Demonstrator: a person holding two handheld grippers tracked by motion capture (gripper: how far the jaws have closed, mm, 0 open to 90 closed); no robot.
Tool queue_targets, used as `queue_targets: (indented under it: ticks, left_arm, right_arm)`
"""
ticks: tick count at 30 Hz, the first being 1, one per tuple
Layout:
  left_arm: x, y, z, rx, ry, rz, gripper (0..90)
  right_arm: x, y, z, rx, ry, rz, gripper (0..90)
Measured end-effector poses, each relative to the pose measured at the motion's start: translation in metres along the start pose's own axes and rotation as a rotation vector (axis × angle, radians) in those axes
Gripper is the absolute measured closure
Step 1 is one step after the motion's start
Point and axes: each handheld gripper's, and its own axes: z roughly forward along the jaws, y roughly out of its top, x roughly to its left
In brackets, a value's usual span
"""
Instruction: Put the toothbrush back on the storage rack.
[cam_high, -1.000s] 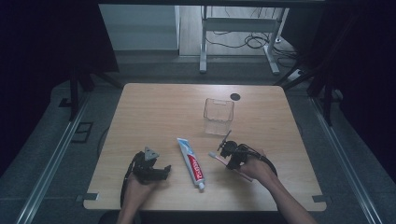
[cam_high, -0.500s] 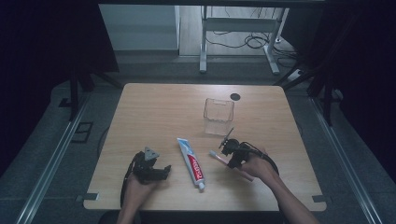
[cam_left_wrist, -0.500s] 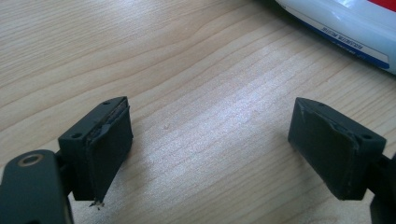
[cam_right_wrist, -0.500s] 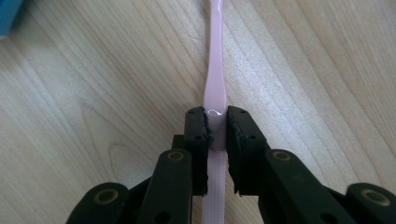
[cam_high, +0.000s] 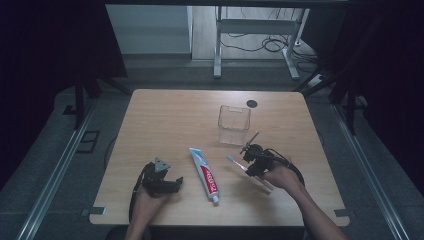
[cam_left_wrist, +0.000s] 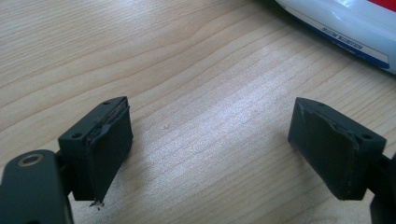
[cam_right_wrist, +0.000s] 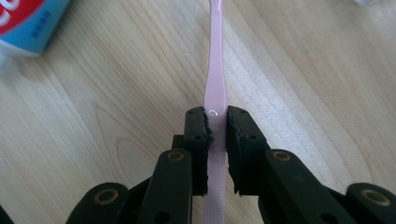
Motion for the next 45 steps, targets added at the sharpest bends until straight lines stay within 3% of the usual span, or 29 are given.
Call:
queue_targets:
  ticks: [16, 28, 45]
  left_arm:
    - [0.000, 0.000, 0.000, -0.003, 0.000, -0.004, 13.8]
    - [0.000, 0.000, 0.000, -0.002, 0.001, 0.000, 13.8]
    - [0.000, 0.000, 0.000, -0.002, 0.001, 0.000, 13.8]
  right_arm:
    - [-0.011, 0.002, -0.029, -0.107, 0.012, 0.042, 78.4]
    - [-0.021, 0.006, -0.056, -0.190, -0.011, 0.068, 78.5]
    - [-0.040, 0.018, -0.077, -0.302, -0.040, 0.122, 78.5]
